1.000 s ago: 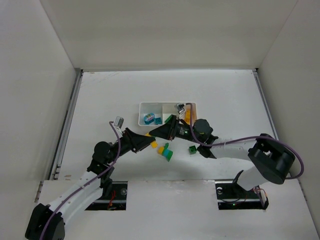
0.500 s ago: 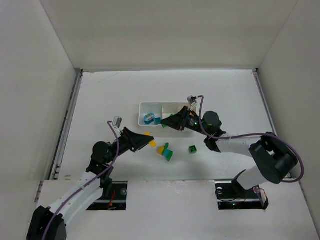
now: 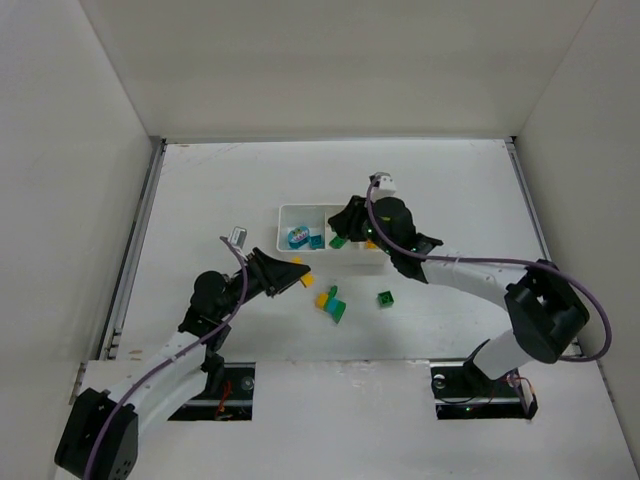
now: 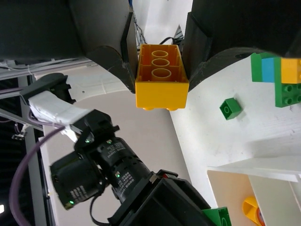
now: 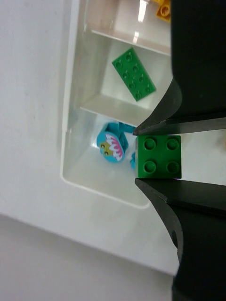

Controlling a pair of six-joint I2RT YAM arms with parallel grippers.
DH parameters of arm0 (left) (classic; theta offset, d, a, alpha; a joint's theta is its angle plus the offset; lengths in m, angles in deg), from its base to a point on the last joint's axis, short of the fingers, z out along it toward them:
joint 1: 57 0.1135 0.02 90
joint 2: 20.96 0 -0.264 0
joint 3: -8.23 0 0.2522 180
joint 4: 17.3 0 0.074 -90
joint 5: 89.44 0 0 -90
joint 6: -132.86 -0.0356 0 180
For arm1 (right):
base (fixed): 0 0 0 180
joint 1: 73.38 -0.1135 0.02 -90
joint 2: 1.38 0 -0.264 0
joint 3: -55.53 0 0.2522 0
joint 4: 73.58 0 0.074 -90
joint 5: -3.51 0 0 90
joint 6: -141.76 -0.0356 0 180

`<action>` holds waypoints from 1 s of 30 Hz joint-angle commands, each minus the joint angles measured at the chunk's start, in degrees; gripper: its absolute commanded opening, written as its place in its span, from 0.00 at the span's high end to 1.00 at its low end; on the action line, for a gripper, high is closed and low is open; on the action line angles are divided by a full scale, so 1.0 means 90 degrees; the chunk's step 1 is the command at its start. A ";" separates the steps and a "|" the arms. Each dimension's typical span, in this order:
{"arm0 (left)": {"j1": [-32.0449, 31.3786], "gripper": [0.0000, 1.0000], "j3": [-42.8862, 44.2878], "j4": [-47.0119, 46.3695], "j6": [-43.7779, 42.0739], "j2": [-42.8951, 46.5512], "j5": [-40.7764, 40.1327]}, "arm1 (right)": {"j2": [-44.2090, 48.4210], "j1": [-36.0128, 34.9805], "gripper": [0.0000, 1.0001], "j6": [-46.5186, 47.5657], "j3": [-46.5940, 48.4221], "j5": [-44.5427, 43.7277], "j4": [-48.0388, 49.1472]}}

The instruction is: Sort the legos into containers by color

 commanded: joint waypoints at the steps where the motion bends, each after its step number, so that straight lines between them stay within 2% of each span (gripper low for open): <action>1: 0.0055 0.80 0.0408 -0.0365 -0.0382 -0.0203 -0.0132 | -0.0298 -0.0300 0.66 0.1065 0.0447 -0.1527 -0.0873; 4: 0.0064 0.80 0.0544 -0.0365 -0.0499 -0.0379 -0.0181 | -0.0483 -0.0407 0.65 0.1124 0.0574 -0.1850 -0.0873; 10: 0.0016 0.80 0.0789 -0.0365 -0.0675 -0.0633 -0.0288 | -0.0689 -0.0476 0.56 0.1134 0.0760 -0.2251 -0.0834; 15: -0.0092 0.80 0.0925 -0.0365 -0.0782 -0.0857 -0.0473 | -0.0611 -0.0476 0.35 0.1017 0.0731 -0.2008 -0.0727; 19: -0.0257 0.80 0.1188 -0.0365 -0.0938 -0.1159 -0.0561 | -0.0163 -0.0330 0.33 0.0870 0.0497 -0.1695 -0.0580; 22: -0.0482 0.81 0.1481 -0.0327 -0.1104 -0.1472 -0.0717 | 0.0364 -0.0164 0.43 0.0860 0.0127 -0.1772 -0.0492; 25: -0.0813 0.81 0.1920 -0.0200 -0.1406 -0.1891 -0.1020 | 0.1144 0.0128 0.64 0.0763 -0.0527 -0.1967 -0.0395; 27: -0.1077 0.81 0.2310 -0.0015 -0.1699 -0.2243 -0.1234 | 0.1604 0.0382 0.74 0.0685 -0.0956 -0.2084 -0.0414; 30: -0.1419 0.81 0.3003 0.0463 -0.2168 -0.2858 -0.1634 | 0.2297 0.0782 0.79 0.0432 -0.1591 -0.2173 -0.0472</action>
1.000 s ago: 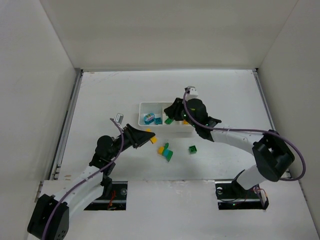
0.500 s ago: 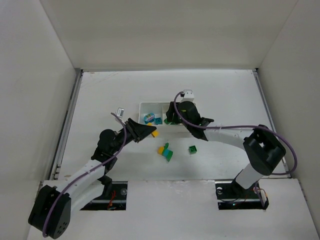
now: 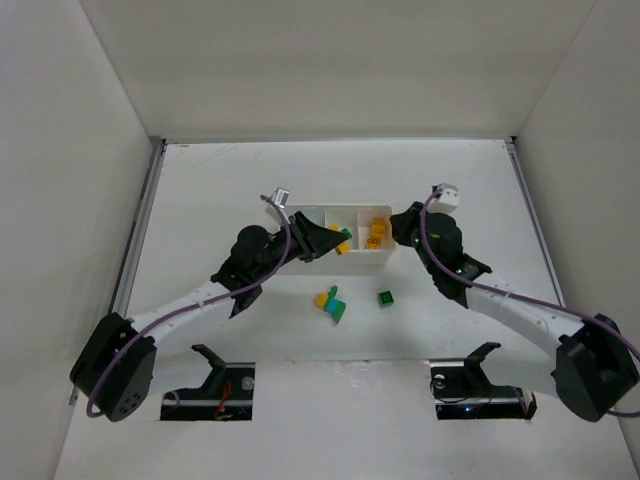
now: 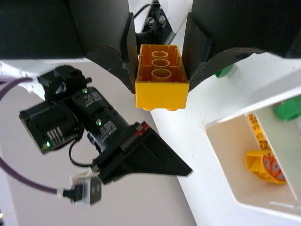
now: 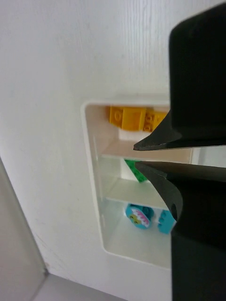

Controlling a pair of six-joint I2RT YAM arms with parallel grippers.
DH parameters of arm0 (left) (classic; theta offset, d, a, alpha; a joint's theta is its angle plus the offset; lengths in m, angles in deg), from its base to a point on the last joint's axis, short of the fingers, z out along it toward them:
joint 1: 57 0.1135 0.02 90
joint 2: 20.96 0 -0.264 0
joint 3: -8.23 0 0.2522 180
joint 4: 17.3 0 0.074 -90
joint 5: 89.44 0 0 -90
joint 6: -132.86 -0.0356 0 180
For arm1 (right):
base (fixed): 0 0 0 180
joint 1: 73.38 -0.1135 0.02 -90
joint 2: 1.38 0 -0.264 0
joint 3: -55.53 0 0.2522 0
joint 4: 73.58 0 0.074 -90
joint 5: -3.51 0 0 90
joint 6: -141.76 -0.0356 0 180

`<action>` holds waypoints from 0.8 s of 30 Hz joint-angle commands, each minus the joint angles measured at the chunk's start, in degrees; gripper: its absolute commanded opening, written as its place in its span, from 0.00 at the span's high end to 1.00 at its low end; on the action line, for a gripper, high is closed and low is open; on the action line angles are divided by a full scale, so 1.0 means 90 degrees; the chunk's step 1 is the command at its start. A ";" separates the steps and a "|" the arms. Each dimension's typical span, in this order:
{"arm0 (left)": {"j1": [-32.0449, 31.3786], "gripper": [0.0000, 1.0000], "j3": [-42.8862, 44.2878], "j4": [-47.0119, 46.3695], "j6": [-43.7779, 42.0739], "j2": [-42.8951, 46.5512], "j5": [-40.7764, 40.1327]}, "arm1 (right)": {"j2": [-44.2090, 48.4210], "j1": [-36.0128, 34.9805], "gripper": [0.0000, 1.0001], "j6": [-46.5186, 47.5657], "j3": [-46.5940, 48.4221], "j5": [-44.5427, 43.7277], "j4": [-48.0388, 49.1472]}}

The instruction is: Sort the legos into containers by color

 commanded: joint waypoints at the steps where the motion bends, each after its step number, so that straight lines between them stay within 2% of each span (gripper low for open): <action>1: -0.0363 0.81 0.0928 0.0357 -0.0864 -0.0547 -0.0632 | 0.0628 0.0353 0.80 -0.0341 -0.0619 -0.0252 0.0169; 6: -0.0754 0.82 0.2236 0.1460 -0.1684 -0.1670 -0.1511 | 0.1078 0.0579 0.75 -0.0664 -0.1254 -0.0476 0.0334; 13: -0.1242 0.82 0.3907 0.2750 -0.2769 -0.3193 -0.2604 | 0.1000 0.0559 0.69 -0.0684 -0.1333 -0.0496 0.0471; 20: -0.1458 0.80 0.4719 0.3152 -0.3239 -0.4122 -0.3114 | 0.1459 0.0579 0.59 -0.0684 -0.1480 -0.0516 0.0432; 24: -0.1468 0.73 0.4924 0.3162 -0.3298 -0.4406 -0.3211 | 0.1528 0.0559 0.53 -0.0665 -0.1480 -0.0525 0.0432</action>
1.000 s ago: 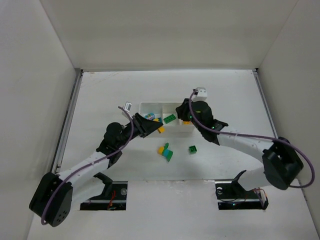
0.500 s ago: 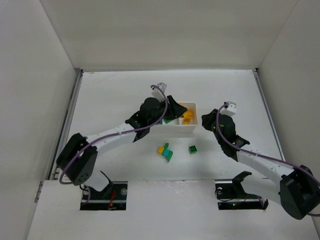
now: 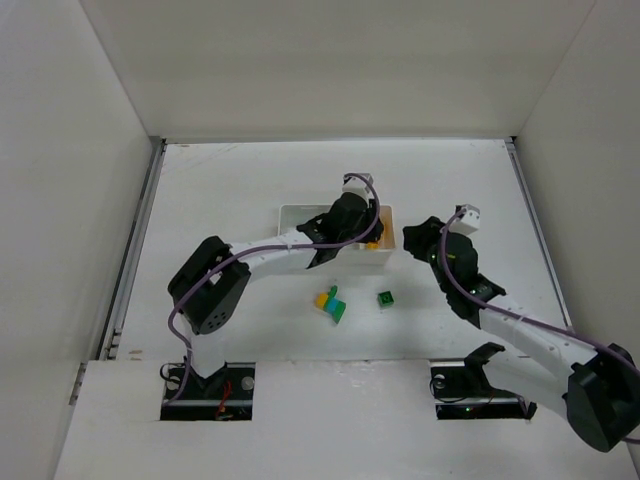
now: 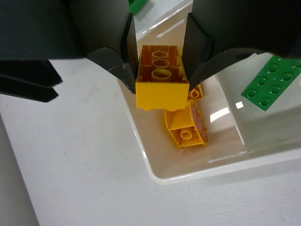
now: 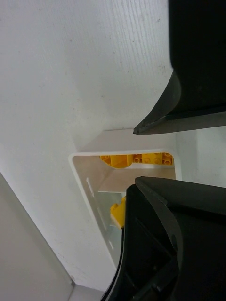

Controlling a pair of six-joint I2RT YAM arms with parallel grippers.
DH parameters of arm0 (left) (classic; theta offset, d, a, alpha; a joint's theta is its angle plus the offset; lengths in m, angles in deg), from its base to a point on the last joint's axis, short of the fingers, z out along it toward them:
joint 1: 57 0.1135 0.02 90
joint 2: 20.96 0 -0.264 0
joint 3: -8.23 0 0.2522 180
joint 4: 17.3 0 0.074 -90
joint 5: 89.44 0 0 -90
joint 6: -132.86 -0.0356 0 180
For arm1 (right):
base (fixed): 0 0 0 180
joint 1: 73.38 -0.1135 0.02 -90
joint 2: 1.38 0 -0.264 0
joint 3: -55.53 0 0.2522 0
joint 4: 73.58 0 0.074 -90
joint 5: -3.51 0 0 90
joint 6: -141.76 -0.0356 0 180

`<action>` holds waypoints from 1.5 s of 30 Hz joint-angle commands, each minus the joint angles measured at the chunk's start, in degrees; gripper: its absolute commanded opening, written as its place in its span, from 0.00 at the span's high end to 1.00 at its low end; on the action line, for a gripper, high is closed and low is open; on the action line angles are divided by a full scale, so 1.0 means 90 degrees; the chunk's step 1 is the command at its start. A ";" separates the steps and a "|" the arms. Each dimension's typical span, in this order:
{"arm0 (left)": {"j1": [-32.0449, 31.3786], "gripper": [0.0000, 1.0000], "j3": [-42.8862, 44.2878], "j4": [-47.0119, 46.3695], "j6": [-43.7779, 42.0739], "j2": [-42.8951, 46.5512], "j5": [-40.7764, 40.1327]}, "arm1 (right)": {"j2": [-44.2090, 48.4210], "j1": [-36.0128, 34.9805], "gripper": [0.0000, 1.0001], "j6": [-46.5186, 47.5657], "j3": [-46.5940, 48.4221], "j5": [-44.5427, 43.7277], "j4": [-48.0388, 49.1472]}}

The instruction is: Sort the legos into containers by color

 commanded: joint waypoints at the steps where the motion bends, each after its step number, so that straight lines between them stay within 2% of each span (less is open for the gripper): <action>1: -0.0006 0.69 0.0398 0.0021 -0.0281 -0.0023 -0.0336 | 0.0134 0.0020 0.51 -0.0001 -0.0015 -0.0156 0.0335; 7: -0.0006 0.42 0.0447 0.0021 -0.0330 -0.0082 -0.0405 | 0.0505 0.0020 0.40 0.0135 -0.0054 -0.0439 0.0111; 11: -0.0006 0.34 0.0330 -0.0008 -0.0408 0.0142 -0.0405 | 0.0768 -0.0330 0.35 0.0155 -0.0181 -0.0449 -0.0249; 15: 0.0063 0.34 -0.0089 -0.0173 -0.0340 0.0727 -0.0405 | 0.0876 -0.1033 0.34 0.0067 -0.0074 -0.0498 -0.1137; 18: 0.0150 0.35 -0.0772 -0.0525 -0.0194 0.1469 -0.0493 | 0.0614 -0.1424 0.25 -0.0283 0.0169 -0.0391 -0.2103; 22: 0.0258 0.35 -0.1903 -0.0730 0.0001 0.2727 -0.0688 | 0.0125 -0.1766 0.21 -0.0704 0.0395 -0.0283 -0.2926; 29: 0.0531 0.35 -0.3711 -0.0555 0.0285 0.4701 -0.0893 | -0.0461 -0.1884 0.25 -0.0831 0.0492 0.0536 -0.3073; 34: 0.0931 0.35 -0.4649 -0.0379 0.0392 0.5893 -0.0923 | -0.0939 -0.1884 0.27 -0.0910 0.0658 0.0674 -0.3093; 40: 0.1371 0.35 -0.5197 -0.0349 0.0383 0.6510 -0.0728 | -0.1964 -0.1884 0.33 -0.1095 0.0883 0.0557 -0.3083; 45: 0.1362 0.35 -0.5432 -0.0720 0.0392 0.6637 -0.0581 | -0.2726 -0.2118 0.35 -0.1261 0.1234 0.0362 -0.3346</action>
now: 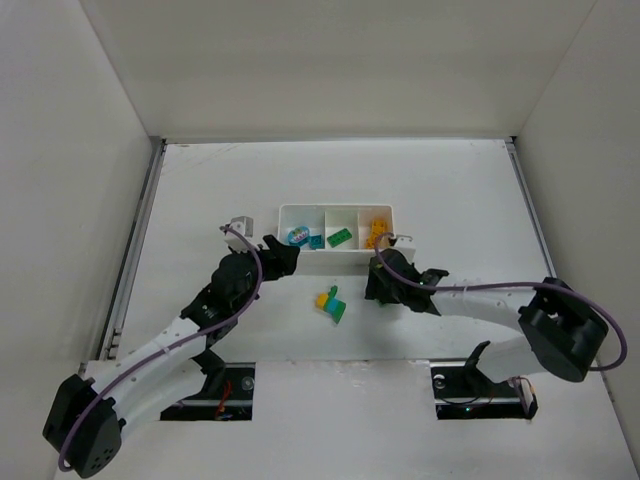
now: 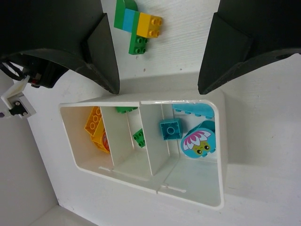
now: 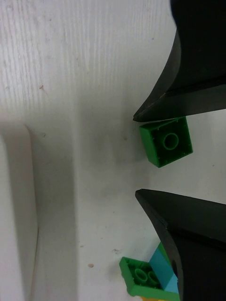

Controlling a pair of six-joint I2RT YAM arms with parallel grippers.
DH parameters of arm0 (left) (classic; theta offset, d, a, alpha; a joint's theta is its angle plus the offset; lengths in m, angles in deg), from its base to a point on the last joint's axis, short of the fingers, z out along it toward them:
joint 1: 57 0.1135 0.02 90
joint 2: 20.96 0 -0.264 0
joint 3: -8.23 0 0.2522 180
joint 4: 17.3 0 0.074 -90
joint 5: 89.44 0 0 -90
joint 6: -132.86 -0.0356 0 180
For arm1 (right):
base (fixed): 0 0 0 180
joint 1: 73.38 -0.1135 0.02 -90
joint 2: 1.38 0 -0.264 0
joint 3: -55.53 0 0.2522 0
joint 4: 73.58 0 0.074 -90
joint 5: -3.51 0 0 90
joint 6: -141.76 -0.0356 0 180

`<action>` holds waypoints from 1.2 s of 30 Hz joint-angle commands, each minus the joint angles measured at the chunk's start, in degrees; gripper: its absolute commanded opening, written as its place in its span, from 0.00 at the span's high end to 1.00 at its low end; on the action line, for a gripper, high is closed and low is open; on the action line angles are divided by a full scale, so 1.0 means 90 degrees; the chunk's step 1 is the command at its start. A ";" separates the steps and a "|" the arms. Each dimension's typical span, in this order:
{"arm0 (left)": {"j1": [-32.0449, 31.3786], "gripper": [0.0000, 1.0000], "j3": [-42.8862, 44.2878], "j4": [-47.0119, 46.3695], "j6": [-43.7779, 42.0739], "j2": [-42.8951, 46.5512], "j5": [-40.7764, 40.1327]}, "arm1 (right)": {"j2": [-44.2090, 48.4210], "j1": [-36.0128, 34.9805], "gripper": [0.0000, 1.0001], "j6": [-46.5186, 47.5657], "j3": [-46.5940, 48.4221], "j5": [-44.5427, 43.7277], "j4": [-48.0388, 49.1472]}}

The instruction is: Sort the legos into containers by color

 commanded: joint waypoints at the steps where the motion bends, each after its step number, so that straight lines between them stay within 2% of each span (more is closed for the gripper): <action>1: -0.0003 0.35 -0.0177 -0.0485 0.0033 0.0167 0.0152 | -0.0427 -0.0263 0.34 -0.0260 0.0307 -0.0226 -0.0388; 2: -0.0013 0.35 -0.0206 -0.0485 0.0033 0.0187 0.0172 | -0.0505 -0.0331 0.36 -0.0299 0.0375 -0.0353 -0.0486; 4: -0.0013 0.35 -0.0274 -0.0495 0.0053 0.0255 0.0182 | -0.0642 -0.0429 0.47 -0.0358 0.0531 -0.0568 -0.0681; 5: -0.0013 0.35 -0.0323 -0.0505 0.0072 0.0294 0.0182 | -0.0701 -0.0478 0.48 -0.0378 0.0619 -0.0627 -0.0798; 7: -0.0013 0.35 -0.0362 -0.0515 0.0101 0.0343 0.0182 | -0.0808 -0.0556 0.40 -0.0417 0.0766 -0.0676 -0.1062; 8: -0.0013 0.35 -0.0362 -0.0495 0.0101 0.0372 0.0182 | -0.0838 -0.0605 0.31 -0.0427 0.0815 -0.0725 -0.1218; 10: -0.0023 0.35 -0.0372 -0.0456 0.0101 0.0450 0.0182 | -0.0780 -0.0741 0.26 -0.0514 0.0825 -0.0861 -0.1346; 14: -0.0042 0.35 -0.0382 -0.0466 0.0111 0.0519 0.0270 | -0.0458 -0.0985 0.26 -0.0661 0.0679 -0.0881 -0.1385; 21: -0.0033 0.35 -0.0392 -0.0495 0.0141 0.0509 0.0338 | -0.0593 -0.1113 0.39 -0.0691 0.0639 -0.0969 -0.1415; 23: -0.0033 0.35 -0.0402 -0.0505 0.0141 0.0500 0.0338 | -0.0691 -0.1113 0.38 -0.0623 0.0707 -0.1144 -0.1356; 25: -0.0033 0.35 -0.0402 -0.0505 0.0141 0.0500 0.0338 | -0.0789 -0.1113 0.32 -0.0544 0.0815 -0.1291 -0.1404; 27: -0.0023 0.35 -0.0411 -0.0495 0.0141 0.0529 0.0338 | -0.0809 -0.1113 0.31 -0.0495 0.0883 -0.1467 -0.1444; 29: -0.0013 0.35 -0.0421 -0.0495 0.0141 0.0548 0.0338 | -0.0780 -0.1113 0.38 -0.0456 0.0884 -0.1477 -0.1434; 34: 0.0006 0.35 -0.0431 -0.0495 0.0141 0.0568 0.0338 | -0.0507 -0.1123 0.66 -0.0427 0.0854 -0.1584 -0.1405; 36: 0.0006 0.35 -0.0441 -0.0505 0.0141 0.0549 0.0338 | -0.0205 -0.1259 0.72 -0.0446 0.0922 -0.1750 -0.1492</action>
